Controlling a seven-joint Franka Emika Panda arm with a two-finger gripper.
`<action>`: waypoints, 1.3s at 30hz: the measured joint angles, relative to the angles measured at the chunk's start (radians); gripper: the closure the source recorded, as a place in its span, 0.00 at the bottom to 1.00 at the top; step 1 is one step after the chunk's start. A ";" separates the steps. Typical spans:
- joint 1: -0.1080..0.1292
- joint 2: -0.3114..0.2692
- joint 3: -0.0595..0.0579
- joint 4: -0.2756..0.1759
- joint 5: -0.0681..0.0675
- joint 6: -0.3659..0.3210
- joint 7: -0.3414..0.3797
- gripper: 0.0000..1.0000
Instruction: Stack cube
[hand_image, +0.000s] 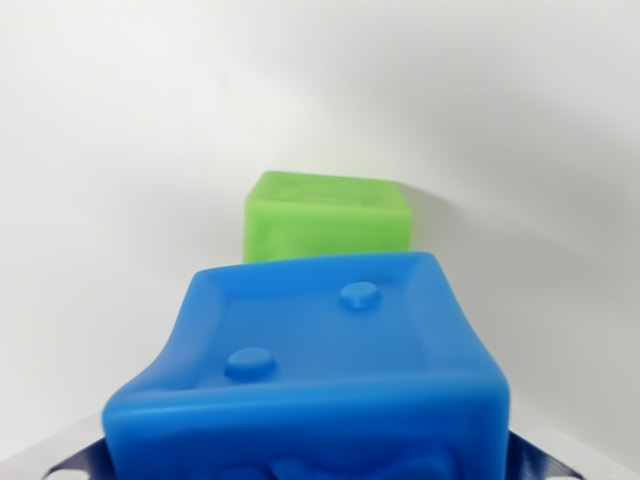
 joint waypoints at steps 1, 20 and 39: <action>0.001 0.006 -0.001 0.000 -0.001 0.005 0.001 1.00; 0.015 0.083 -0.018 0.006 -0.011 0.077 0.007 1.00; 0.021 0.099 -0.024 0.009 -0.012 0.090 0.008 0.00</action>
